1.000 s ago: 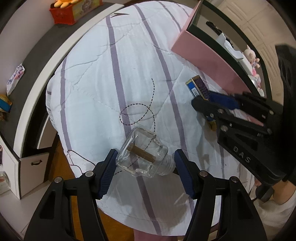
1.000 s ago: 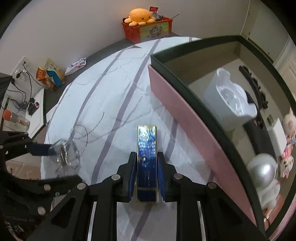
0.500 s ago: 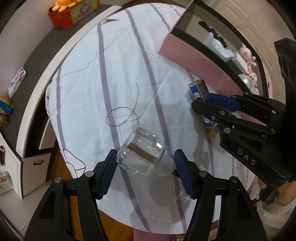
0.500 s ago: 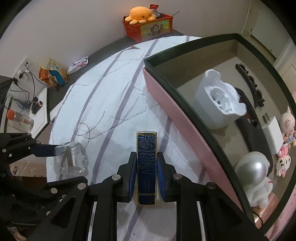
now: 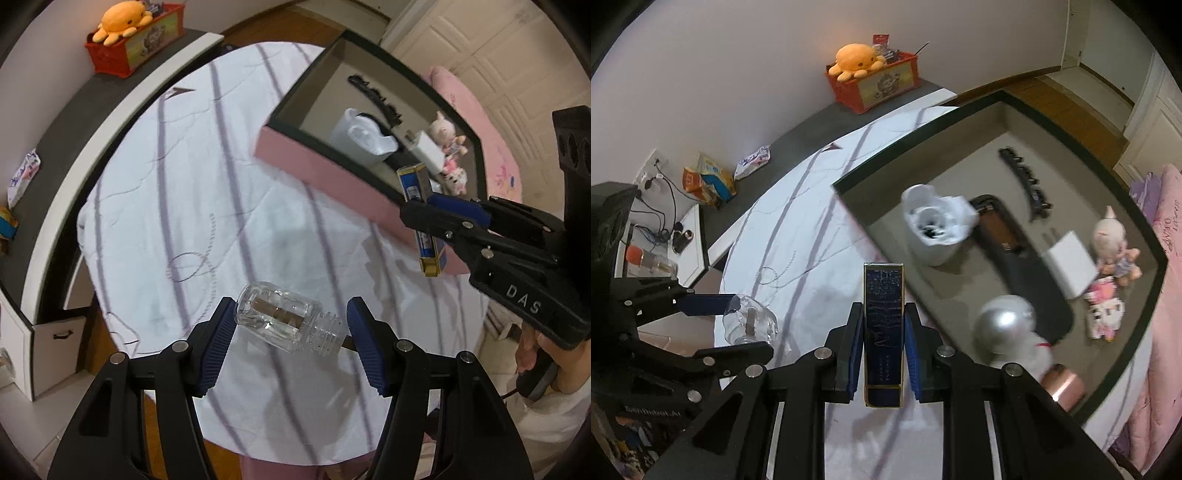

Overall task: Organize rigid objects
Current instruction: 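Carry the bottle with left tool into the pink box while right carries the blue box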

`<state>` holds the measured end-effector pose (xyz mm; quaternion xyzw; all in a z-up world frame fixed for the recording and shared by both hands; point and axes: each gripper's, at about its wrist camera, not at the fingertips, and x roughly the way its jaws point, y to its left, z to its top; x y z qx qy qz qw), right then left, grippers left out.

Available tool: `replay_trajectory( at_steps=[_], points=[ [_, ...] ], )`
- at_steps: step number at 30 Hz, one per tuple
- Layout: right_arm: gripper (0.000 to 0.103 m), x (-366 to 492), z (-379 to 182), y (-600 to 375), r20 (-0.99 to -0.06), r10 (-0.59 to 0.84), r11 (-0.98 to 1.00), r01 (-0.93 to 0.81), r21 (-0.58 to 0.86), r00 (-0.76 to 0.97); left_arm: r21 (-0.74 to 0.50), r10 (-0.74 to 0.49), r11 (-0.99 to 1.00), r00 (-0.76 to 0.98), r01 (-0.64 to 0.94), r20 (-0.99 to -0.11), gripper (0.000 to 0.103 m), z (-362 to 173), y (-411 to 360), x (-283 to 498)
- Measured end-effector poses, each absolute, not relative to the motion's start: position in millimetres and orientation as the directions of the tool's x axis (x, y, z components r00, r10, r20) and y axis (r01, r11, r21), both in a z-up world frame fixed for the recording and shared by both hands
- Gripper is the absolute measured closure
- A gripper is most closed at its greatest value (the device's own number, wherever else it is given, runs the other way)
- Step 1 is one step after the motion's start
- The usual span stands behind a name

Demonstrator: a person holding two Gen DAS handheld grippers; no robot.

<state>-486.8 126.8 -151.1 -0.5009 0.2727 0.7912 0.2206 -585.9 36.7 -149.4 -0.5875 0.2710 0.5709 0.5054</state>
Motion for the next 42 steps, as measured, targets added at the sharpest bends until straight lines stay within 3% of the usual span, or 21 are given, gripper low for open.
replay_trajectory(
  at_steps=[23, 42],
  points=[
    [0.082, -446.2, -118.3, 215.1, -0.887, 0.106, -0.725, -0.646, 0.240, -0.449, -0.353, 0.369, -0.285, 0.237, -0.891, -0.899, 0.040, -93.7, 114.2, -556.6],
    [0.082, -471.7, -172.8, 319.8, -0.915, 0.054, -0.804, -0.561, 0.198, -0.401, -0.418, 0.409, -0.391, 0.252, -0.820, -0.877, 0.040, -146.9, 238.3, -560.1]
  ],
)
